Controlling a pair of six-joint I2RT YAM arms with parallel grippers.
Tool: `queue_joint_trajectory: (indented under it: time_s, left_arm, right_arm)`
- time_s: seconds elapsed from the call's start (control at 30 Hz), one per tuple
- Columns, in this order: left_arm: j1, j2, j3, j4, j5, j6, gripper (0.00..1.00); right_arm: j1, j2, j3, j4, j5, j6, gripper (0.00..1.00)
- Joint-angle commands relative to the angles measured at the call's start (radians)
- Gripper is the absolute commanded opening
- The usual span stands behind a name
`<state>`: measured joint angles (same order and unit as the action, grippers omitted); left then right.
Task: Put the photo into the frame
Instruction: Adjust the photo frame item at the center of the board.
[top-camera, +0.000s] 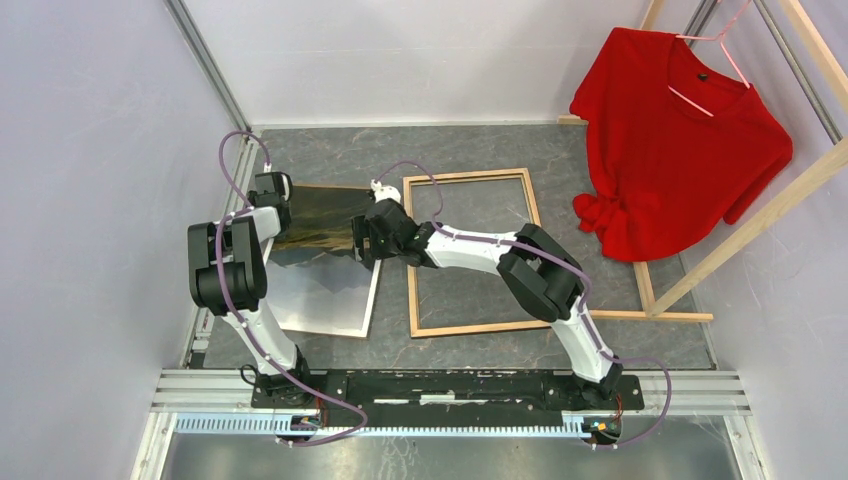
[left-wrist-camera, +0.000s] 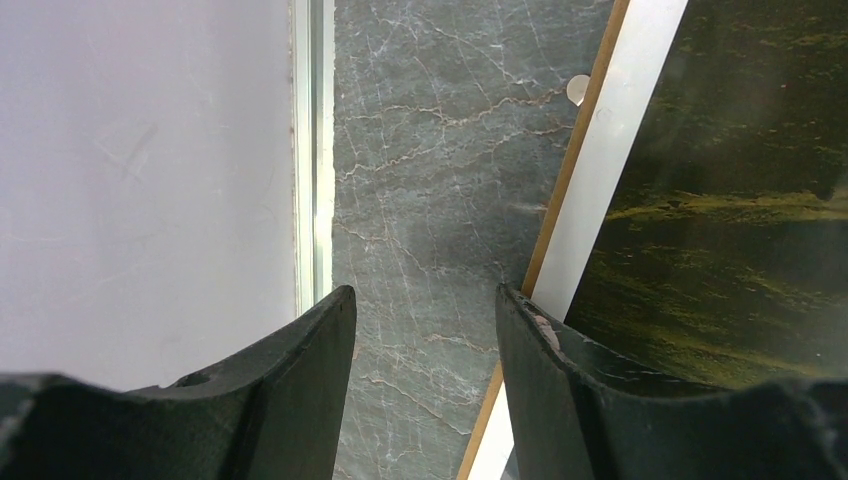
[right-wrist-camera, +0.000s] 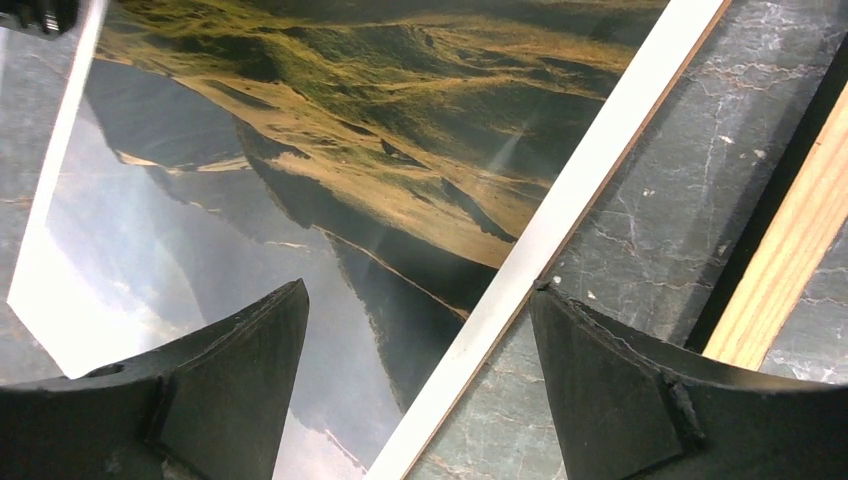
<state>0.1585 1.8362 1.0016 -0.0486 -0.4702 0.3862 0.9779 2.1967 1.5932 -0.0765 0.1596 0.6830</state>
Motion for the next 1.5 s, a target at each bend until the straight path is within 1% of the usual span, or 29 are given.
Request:
queue_joint_trajectory:
  time_s: [0.0, 0.07, 0.23, 0.37, 0.47, 0.53, 0.63, 0.73, 0.83, 1.0, 1.1, 1.27, 1.37, 1.47]
  left_arm:
    - [-0.025, 0.023, -0.055, -0.132, 0.091, -0.007, 0.62]
    - [-0.025, 0.022, -0.057, -0.131, 0.088, -0.004, 0.61]
    - [-0.028, 0.022, -0.066, -0.120, 0.072, 0.007, 0.61]
    - [-0.031, 0.024, -0.088, -0.091, 0.051, 0.030, 0.61]
    - [-0.032, 0.025, -0.107, -0.064, 0.024, 0.058, 0.61]
    - [-0.031, 0.023, -0.109, -0.061, 0.014, 0.067, 0.61]
    - [-0.031, 0.008, -0.099, -0.069, 0.009, 0.071, 0.62]
    - [-0.026, -0.019, -0.068, -0.099, 0.015, 0.065, 0.65]
    - [-0.015, -0.050, -0.007, -0.157, 0.030, 0.056, 0.69]
    - [-0.005, -0.093, 0.104, -0.251, 0.059, 0.048, 0.77]
    - [-0.007, -0.096, 0.151, -0.296, 0.097, 0.029, 0.78]
    - [-0.016, -0.072, 0.146, -0.294, 0.115, 0.010, 0.78]
    - [-0.021, -0.045, 0.120, -0.270, 0.114, 0.006, 0.78]
    - [-0.026, -0.031, 0.099, -0.256, 0.116, 0.004, 0.77]
  right_arm:
    - [0.022, -0.117, -0.030, 0.227, -0.082, 0.035, 0.87]
    - [0.018, -0.129, -0.066, 0.281, -0.110, 0.059, 0.88]
    - [0.003, -0.126, -0.098, 0.310, -0.157, 0.122, 0.87]
    - [-0.020, -0.133, -0.177, 0.371, -0.245, 0.217, 0.87]
    - [-0.022, -0.149, -0.215, 0.379, -0.248, 0.221, 0.88]
    - [-0.021, -0.153, -0.212, 0.349, -0.239, 0.204, 0.88]
    - [-0.020, -0.157, -0.181, 0.258, -0.205, 0.156, 0.88]
    - [-0.020, -0.164, -0.165, 0.184, -0.134, 0.126, 0.89]
    - [-0.024, -0.145, -0.134, 0.117, -0.059, 0.098, 0.91]
    - [-0.047, -0.061, -0.030, 0.016, 0.024, 0.037, 0.92]
    - [-0.059, -0.031, -0.004, 0.001, 0.053, 0.029, 0.93]
    - [-0.077, 0.001, 0.023, -0.030, 0.068, 0.031, 0.94]
    - [-0.100, 0.029, 0.028, -0.038, 0.051, 0.049, 0.94]
    - [-0.115, 0.041, 0.028, -0.049, 0.064, 0.057, 0.95]
